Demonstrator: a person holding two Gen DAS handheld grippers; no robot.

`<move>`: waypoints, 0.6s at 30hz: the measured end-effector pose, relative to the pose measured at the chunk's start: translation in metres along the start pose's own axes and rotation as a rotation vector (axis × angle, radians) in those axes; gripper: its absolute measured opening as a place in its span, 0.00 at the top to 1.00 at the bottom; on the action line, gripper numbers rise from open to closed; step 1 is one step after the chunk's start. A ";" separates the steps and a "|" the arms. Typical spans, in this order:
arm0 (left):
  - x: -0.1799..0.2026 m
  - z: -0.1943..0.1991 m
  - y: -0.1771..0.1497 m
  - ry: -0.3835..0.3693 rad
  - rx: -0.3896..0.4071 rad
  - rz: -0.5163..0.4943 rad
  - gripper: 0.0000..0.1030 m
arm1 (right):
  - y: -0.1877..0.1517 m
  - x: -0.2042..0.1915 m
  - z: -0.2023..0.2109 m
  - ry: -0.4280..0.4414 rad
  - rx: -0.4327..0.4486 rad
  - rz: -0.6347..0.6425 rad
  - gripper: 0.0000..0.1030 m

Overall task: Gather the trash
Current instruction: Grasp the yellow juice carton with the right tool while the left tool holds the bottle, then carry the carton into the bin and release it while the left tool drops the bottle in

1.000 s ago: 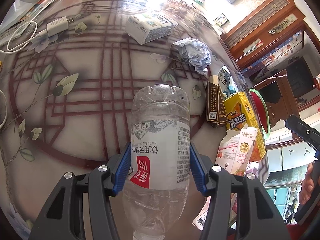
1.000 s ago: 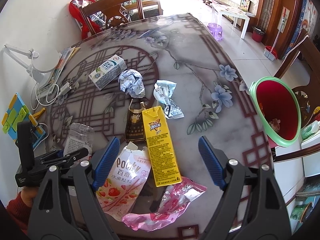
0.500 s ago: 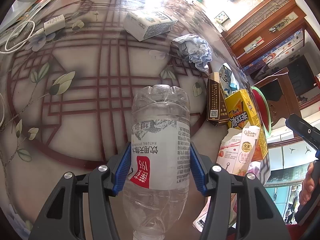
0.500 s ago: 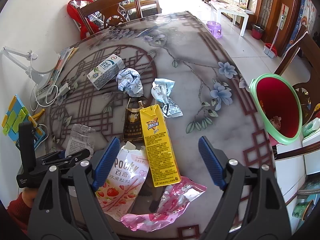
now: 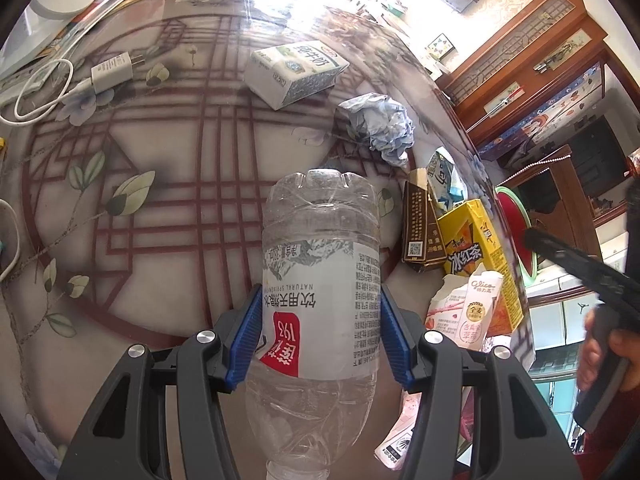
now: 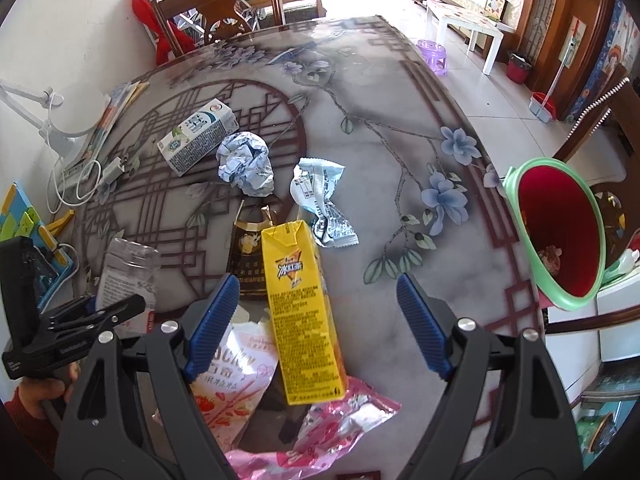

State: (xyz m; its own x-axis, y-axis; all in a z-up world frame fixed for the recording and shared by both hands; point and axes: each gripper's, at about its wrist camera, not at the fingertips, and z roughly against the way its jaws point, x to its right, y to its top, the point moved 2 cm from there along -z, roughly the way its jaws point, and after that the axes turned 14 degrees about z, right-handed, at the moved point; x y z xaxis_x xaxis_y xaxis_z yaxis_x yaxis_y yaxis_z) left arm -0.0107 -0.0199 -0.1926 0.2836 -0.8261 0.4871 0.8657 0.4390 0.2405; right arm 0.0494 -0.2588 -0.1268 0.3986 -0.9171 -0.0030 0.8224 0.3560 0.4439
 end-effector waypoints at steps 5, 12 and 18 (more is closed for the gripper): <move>0.001 0.008 -0.001 -0.004 0.017 0.011 0.50 | -0.003 -0.009 -0.037 0.053 -0.094 0.030 0.23; 0.001 0.016 0.001 0.003 0.043 0.053 0.50 | -0.010 -0.016 -0.050 0.108 -0.122 0.059 0.65; 0.027 0.027 0.007 -0.014 0.095 0.038 0.50 | 0.004 -0.003 -0.004 0.112 0.036 0.032 0.65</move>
State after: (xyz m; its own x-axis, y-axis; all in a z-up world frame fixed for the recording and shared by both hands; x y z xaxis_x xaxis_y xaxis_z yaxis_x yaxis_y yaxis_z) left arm -0.0083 -0.0302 -0.1550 0.3091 -0.8033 0.5091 0.8113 0.5021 0.2995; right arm 0.0528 -0.2543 -0.1285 0.4691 -0.8789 -0.0870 0.7941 0.3767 0.4769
